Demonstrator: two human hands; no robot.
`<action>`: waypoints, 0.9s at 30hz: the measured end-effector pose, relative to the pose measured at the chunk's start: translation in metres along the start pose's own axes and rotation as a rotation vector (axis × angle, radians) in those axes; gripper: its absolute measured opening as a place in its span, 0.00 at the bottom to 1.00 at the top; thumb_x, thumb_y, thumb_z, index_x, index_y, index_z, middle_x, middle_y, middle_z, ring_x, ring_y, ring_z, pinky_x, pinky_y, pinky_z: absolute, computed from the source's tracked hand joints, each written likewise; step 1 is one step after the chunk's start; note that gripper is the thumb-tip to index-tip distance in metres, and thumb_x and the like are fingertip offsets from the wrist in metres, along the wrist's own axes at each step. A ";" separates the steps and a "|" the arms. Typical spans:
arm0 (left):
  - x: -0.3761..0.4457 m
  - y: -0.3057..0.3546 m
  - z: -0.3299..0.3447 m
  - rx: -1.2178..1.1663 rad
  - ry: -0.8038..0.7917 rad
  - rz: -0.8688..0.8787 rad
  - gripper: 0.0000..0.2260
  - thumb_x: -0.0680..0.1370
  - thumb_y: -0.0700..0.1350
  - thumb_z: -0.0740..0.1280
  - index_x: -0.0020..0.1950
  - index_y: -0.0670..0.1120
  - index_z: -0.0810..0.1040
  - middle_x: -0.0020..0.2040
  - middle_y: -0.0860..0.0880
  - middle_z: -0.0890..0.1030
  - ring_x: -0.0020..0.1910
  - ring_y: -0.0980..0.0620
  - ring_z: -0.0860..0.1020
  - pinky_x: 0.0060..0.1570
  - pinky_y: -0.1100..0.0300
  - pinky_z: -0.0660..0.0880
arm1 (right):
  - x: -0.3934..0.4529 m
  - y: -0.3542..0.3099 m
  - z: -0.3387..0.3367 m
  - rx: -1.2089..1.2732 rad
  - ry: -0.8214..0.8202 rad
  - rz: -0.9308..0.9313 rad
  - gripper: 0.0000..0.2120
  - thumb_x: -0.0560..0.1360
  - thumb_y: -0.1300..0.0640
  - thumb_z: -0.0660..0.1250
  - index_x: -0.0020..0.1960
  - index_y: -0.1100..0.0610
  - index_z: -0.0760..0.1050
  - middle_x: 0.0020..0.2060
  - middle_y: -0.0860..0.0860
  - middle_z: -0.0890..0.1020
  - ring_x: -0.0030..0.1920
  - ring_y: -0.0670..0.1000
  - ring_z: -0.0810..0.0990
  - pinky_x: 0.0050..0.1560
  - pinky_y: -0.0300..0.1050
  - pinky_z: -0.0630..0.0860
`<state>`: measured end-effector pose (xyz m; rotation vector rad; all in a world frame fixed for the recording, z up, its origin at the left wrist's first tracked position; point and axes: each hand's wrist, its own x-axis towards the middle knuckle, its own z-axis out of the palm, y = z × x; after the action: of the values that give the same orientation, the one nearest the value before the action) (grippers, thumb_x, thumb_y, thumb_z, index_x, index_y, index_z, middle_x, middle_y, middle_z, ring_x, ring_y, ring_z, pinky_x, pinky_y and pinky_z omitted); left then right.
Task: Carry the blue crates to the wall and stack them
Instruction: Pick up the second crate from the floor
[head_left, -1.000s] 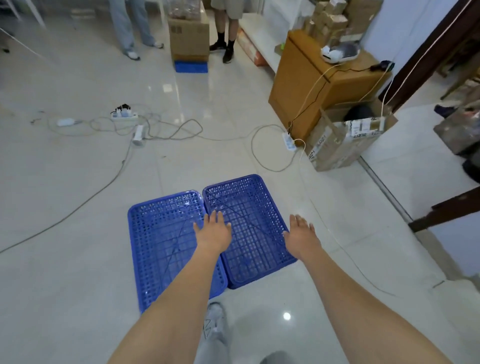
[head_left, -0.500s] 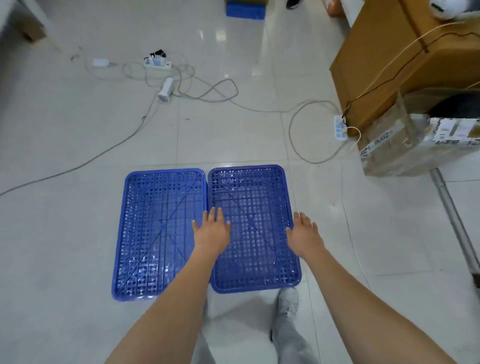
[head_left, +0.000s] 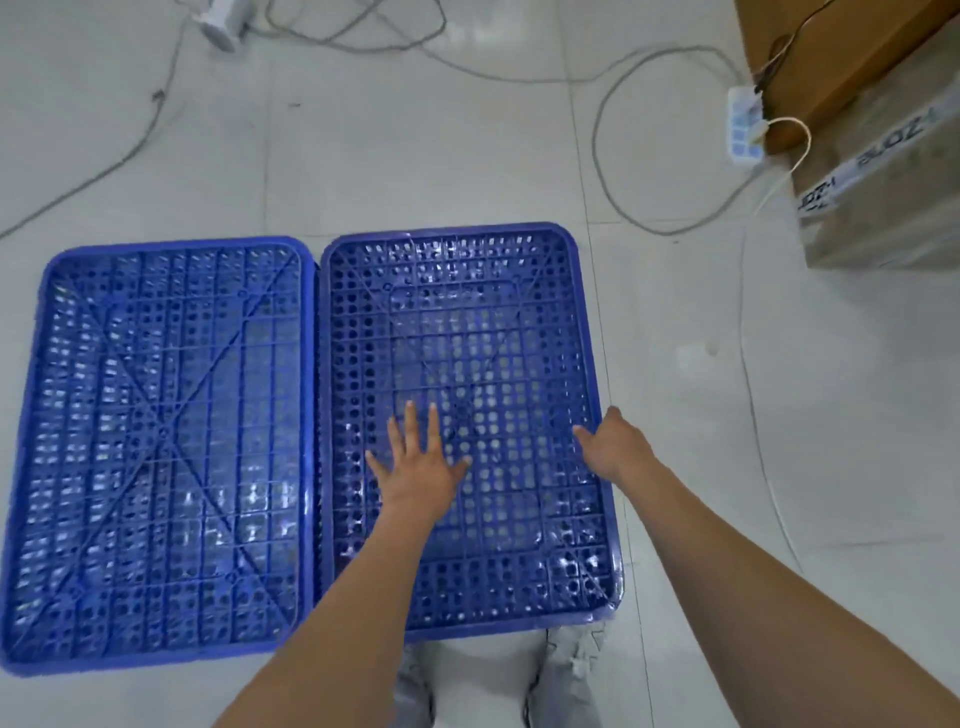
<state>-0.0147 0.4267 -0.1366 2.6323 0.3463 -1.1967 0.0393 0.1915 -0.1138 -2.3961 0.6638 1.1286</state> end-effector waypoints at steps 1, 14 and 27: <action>0.010 0.000 0.016 -0.004 -0.010 -0.018 0.41 0.78 0.69 0.52 0.77 0.56 0.28 0.77 0.50 0.25 0.78 0.42 0.31 0.72 0.28 0.45 | 0.014 0.005 0.013 0.051 -0.008 0.018 0.35 0.82 0.44 0.58 0.78 0.64 0.50 0.73 0.62 0.67 0.69 0.62 0.71 0.66 0.52 0.71; 0.013 0.014 0.039 -0.005 0.031 0.067 0.46 0.73 0.72 0.55 0.76 0.57 0.26 0.74 0.49 0.21 0.74 0.37 0.26 0.67 0.22 0.44 | 0.026 0.050 0.004 0.124 0.225 -0.013 0.25 0.71 0.37 0.70 0.44 0.61 0.75 0.38 0.55 0.81 0.40 0.56 0.81 0.41 0.50 0.79; -0.025 0.064 -0.042 -0.981 -0.138 -0.067 0.30 0.81 0.65 0.48 0.81 0.53 0.56 0.80 0.46 0.59 0.76 0.42 0.63 0.71 0.45 0.64 | -0.091 -0.046 -0.025 0.068 0.317 -0.388 0.20 0.76 0.42 0.66 0.57 0.57 0.75 0.31 0.50 0.75 0.29 0.50 0.75 0.30 0.48 0.75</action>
<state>0.0181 0.3759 -0.0839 1.6915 0.7617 -0.8798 0.0303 0.2371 -0.0193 -2.5211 0.3006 0.5666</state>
